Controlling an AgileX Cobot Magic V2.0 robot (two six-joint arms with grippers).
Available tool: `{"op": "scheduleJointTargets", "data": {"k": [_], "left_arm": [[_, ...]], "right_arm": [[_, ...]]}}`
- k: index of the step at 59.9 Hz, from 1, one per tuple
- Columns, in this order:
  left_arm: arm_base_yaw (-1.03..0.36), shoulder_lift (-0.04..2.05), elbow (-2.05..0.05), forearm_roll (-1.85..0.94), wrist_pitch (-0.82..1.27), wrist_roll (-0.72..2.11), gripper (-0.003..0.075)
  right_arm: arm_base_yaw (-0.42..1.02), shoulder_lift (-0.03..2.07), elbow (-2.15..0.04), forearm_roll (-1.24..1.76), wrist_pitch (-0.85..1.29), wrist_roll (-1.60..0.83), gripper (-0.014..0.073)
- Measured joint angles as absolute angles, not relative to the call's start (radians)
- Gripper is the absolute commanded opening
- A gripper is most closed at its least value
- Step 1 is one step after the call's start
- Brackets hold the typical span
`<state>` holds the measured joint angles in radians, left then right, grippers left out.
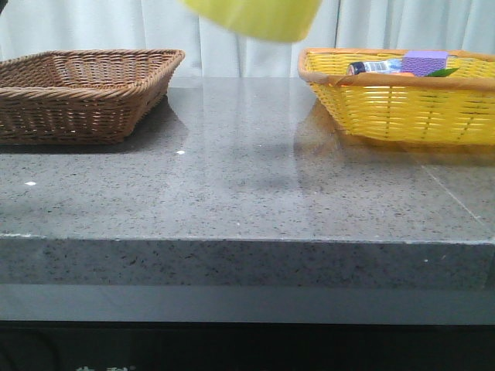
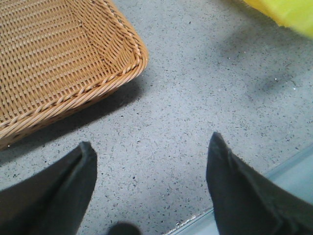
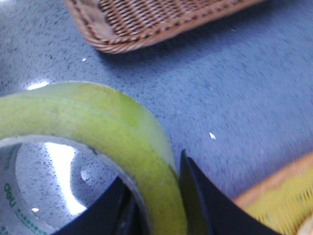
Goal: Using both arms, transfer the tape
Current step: 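Lift the tape out and set it on the table between baskets, then release the tape and raise the right gripper away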
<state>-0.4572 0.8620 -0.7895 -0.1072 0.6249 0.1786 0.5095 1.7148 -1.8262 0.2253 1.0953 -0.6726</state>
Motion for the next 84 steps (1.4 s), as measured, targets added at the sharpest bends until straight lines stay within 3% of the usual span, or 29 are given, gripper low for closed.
{"op": "scheduleJointTargets", "data": {"k": [15, 38, 51, 58, 71, 84], "left_arm": [[-0.457, 0.862, -0.790, -0.107, 0.625, 0.179, 0.0472], [-0.457, 0.862, -0.790, -0.107, 0.627, 0.179, 0.0472], [-0.457, 0.862, -0.790, -0.107, 0.627, 0.179, 0.0472], [-0.457, 0.862, -0.790, -0.107, 0.627, 0.179, 0.0472], [-0.457, 0.862, -0.790, -0.107, 0.627, 0.179, 0.0472], [-0.457, 0.862, -0.790, -0.107, 0.627, 0.179, 0.0472]], "right_arm": [[0.533, 1.843, -1.842, 0.213, 1.044, -0.857, 0.0191], [0.533, 1.980, -1.842, 0.122, 0.964, -0.886, 0.0201], [0.533, 1.987, -1.846, 0.127, 0.917, -0.886, 0.0389], [0.533, 1.987, -1.846, 0.133, 0.909, -0.879, 0.0393], [0.533, 1.924, -1.865, 0.178, 0.918, -0.739, 0.0393], [0.509, 1.746, -1.863, 0.197, 1.030, -0.412, 0.0393]]}}
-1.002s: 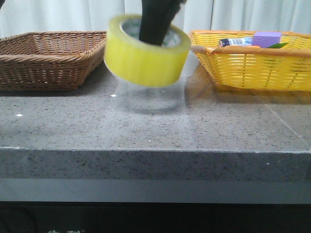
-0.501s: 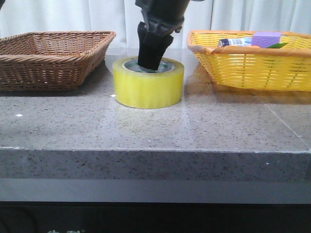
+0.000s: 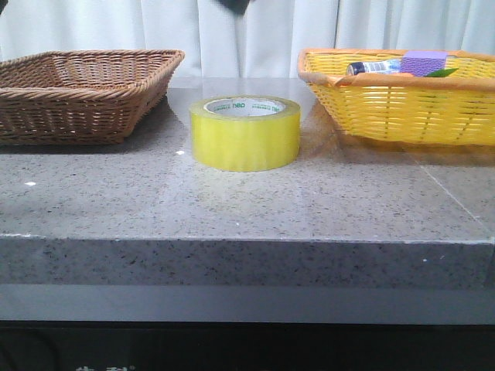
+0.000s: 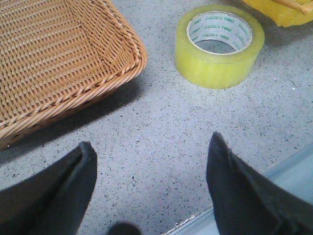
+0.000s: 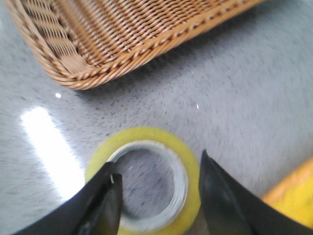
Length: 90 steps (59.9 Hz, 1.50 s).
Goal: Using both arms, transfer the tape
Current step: 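Release the tape and raise the right gripper away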
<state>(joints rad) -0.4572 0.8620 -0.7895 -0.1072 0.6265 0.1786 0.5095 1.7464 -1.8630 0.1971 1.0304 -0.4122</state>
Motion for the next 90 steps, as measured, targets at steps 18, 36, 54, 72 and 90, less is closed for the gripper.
{"op": "scheduleJointTargets", "data": {"k": [18, 36, 54, 72, 90], "left_arm": [[-0.457, 0.863, -0.790, -0.107, 0.627, 0.179, 0.0472], [-0.457, 0.863, -0.790, -0.107, 0.623, 0.179, 0.0472], [-0.469, 0.879, -0.816, -0.107, 0.627, 0.197, 0.0472], [-0.611, 1.053, -1.017, -0.107, 0.692, 0.416, 0.0472], [-0.712, 1.373, -1.316, -0.110, 0.843, 0.640, 0.0472]], "right_arm": [[0.482, 1.453, -1.566, 0.261, 0.947, -0.283, 0.0393], [0.482, 1.182, -1.223, 0.313, 0.794, -0.276, 0.0393], [0.482, 0.924, -0.969, 0.334, 0.666, -0.276, 0.0393], [0.482, 0.855, -0.920, 0.337, 0.660, -0.276, 0.0393], [0.482, 0.861, -0.918, 0.338, 0.658, -0.276, 0.0393]]}}
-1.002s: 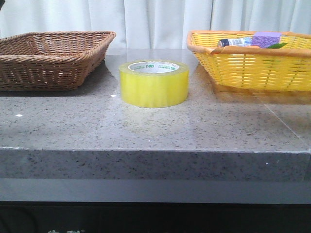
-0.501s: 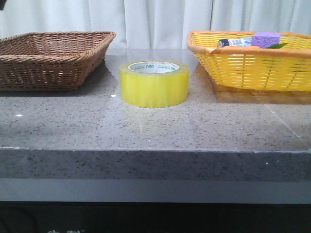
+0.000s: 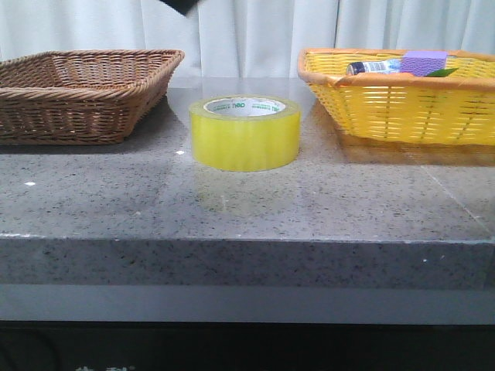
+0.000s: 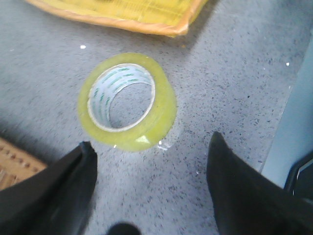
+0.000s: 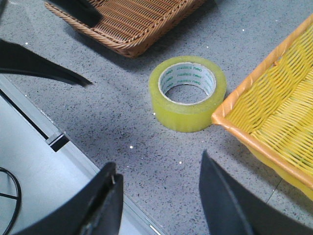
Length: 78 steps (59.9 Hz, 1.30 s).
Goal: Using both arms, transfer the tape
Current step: 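Release the tape and raise the right gripper away, then lower the left gripper onto the tape roll rim and grasp it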
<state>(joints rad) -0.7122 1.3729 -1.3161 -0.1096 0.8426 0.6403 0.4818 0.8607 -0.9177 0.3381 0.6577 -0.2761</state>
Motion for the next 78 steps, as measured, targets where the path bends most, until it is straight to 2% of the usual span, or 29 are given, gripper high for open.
{"op": "scheduleJointTargets", "data": {"k": [13, 26, 53, 58, 65, 71, 78], "left_arm": [[-0.717, 1.614, -1.521, -0.110, 0.989, 0.717, 0.0472], [-0.717, 1.790, -1.658, -0.110, 1.048, 0.765, 0.0472], [-0.717, 1.963, -1.730, -0.110, 1.072, 0.777, 0.0470], [-0.717, 1.967, -1.732, -0.110, 1.080, 0.777, 0.0420], [-0.717, 1.967, -1.733, -0.110, 1.092, 0.778, 0.0280], [-0.717, 1.971, -1.743, -0.111, 1.101, 0.778, 0.0197], [-0.717, 1.981, -1.764, -0.109, 1.113, 0.776, 0.0190]], "right_arm": [[0.482, 0.861, -0.918, 0.338, 0.658, -0.275, 0.0393], [0.482, 0.861, -0.918, 0.338, 0.658, -0.275, 0.0393], [0.482, 0.861, -0.918, 0.338, 0.658, -0.274, 0.0393], [0.482, 0.861, -0.918, 0.338, 0.658, -0.274, 0.0393], [0.482, 0.861, -0.918, 0.338, 0.658, -0.274, 0.0393], [0.482, 0.861, -0.918, 0.338, 0.658, -0.274, 0.0393], [0.482, 0.861, -0.918, 0.338, 0.658, -0.274, 0.0393]]}}
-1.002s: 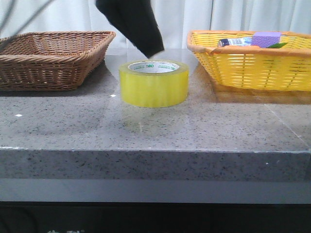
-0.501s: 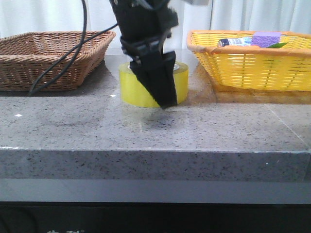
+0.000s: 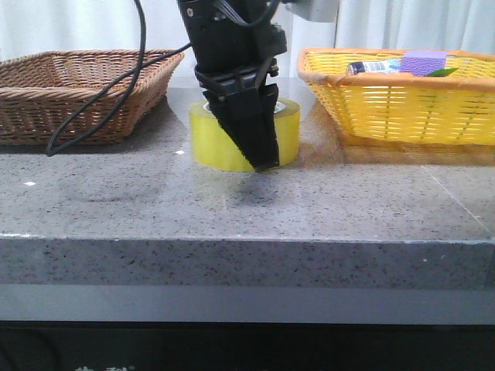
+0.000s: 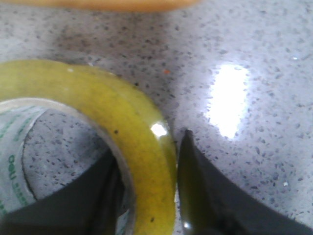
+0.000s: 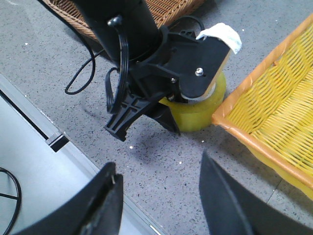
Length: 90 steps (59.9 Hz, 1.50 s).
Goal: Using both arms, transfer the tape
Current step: 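Lower the left gripper onto the tape roll rim and grasp it, then carry the tape with the left gripper into the brown basket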
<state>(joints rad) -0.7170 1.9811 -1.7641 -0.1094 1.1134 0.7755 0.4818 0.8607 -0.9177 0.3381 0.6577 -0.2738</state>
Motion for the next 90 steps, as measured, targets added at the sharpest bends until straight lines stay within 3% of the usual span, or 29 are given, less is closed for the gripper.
{"op": "scheduleJointTargets", "data": {"k": [45, 71, 90], "left_arm": [[-0.701, 1.987, -2.108, 0.204, 1.265, 0.456, 0.0190], [-0.402, 1.993, -2.142, 0.224, 1.266, -0.032, 0.0190], [-0.293, 2.065, -2.142, 0.101, 1.268, -0.083, 0.0190]], "right_arm": [[0.482, 0.861, -0.918, 0.338, 0.658, -0.274, 0.0393], [0.482, 0.861, -0.918, 0.338, 0.658, -0.274, 0.0393], [0.482, 0.861, -0.918, 0.338, 0.658, -0.274, 0.0393]]}}
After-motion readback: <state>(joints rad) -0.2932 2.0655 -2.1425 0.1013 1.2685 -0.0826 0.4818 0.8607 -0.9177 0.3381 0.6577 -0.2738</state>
